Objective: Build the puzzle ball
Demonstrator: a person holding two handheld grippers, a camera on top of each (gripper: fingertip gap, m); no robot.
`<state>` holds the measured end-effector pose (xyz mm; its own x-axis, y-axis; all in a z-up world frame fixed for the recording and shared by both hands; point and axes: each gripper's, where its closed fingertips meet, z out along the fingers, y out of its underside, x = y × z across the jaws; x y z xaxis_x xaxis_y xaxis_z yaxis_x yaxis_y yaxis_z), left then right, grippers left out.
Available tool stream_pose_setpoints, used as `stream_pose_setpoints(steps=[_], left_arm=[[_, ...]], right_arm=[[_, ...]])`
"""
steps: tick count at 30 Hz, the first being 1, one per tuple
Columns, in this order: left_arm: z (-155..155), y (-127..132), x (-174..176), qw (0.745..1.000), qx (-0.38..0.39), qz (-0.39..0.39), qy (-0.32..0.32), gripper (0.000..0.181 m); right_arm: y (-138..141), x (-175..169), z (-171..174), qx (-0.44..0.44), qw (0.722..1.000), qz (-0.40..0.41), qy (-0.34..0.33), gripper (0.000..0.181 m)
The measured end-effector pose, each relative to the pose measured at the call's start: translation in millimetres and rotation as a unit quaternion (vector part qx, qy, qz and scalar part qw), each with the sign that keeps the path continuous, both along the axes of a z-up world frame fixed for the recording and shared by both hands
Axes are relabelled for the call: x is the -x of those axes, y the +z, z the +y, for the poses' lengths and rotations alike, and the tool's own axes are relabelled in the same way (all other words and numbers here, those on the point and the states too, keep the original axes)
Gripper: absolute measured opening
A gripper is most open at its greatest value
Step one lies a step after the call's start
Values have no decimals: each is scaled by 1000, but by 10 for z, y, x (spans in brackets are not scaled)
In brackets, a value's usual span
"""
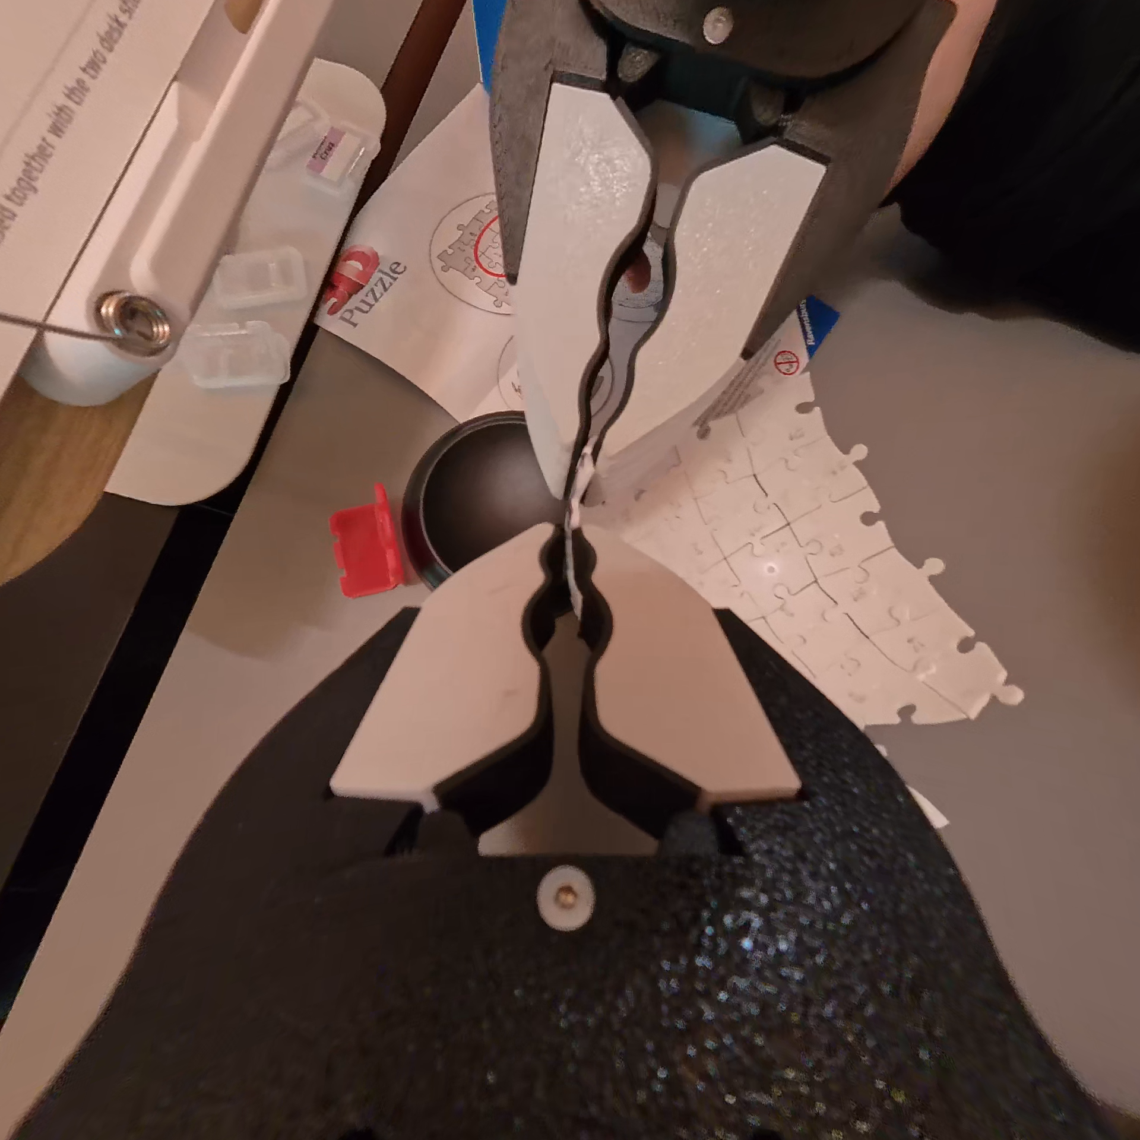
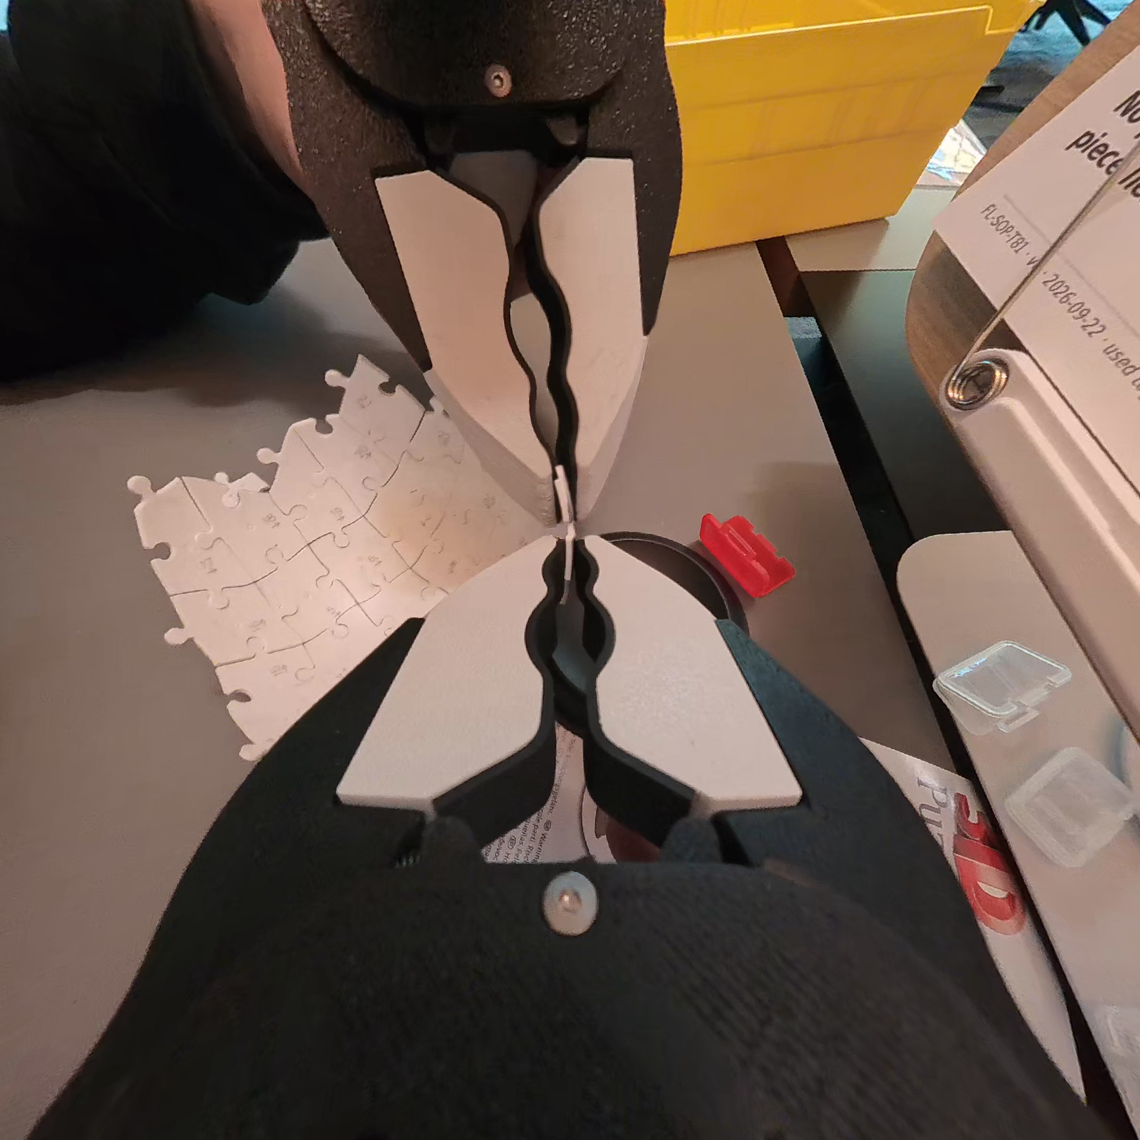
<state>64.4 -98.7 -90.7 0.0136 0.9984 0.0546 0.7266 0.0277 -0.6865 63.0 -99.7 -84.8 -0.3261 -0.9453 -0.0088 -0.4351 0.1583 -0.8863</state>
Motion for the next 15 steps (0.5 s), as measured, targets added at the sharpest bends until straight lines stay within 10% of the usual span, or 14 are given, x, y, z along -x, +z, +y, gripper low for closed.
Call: stream_pose_setpoints(steps=[15], left_arm=[[-8, 4, -5, 1000, -9, 0, 9, 1]], right_arm=[[-34, 51, -1, -25, 1000, 4, -6, 13]])
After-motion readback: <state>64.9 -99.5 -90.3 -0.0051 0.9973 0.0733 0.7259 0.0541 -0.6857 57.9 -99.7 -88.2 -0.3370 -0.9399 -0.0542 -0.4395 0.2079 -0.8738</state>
